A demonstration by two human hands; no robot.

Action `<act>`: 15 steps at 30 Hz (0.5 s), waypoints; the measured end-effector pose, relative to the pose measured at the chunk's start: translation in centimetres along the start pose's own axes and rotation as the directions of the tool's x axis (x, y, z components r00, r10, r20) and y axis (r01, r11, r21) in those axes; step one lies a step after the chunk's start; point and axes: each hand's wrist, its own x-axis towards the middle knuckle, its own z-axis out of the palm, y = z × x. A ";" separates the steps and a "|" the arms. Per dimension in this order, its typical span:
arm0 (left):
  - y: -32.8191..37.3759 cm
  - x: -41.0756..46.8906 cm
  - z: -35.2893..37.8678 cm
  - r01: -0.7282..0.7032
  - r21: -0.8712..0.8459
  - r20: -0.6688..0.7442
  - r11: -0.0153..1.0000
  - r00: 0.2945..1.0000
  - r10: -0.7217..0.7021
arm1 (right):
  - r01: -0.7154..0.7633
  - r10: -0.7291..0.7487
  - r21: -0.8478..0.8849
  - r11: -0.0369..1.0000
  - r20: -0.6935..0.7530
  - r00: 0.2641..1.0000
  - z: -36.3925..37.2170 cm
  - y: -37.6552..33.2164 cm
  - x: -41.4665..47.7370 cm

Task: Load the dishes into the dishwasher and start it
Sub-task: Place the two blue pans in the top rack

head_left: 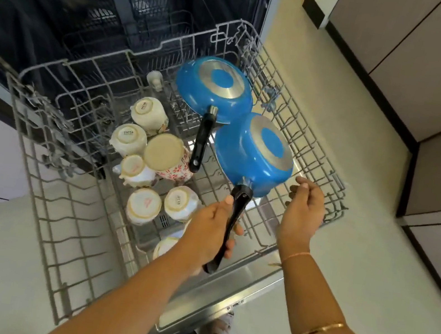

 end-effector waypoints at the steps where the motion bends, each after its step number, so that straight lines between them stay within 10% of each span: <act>1: -0.3 0.6 0.1 0.013 -0.010 0.014 1.000 1.000 -0.013 | 0.003 -0.002 -0.012 1.000 0.014 1.000 -0.2 0.1 0.1; 15: -3.8 5.4 1.9 -0.003 0.431 -0.022 0.902 1.000 0.013 | 0.035 -0.004 -0.175 0.984 0.175 0.985 0.2 1.1 -0.3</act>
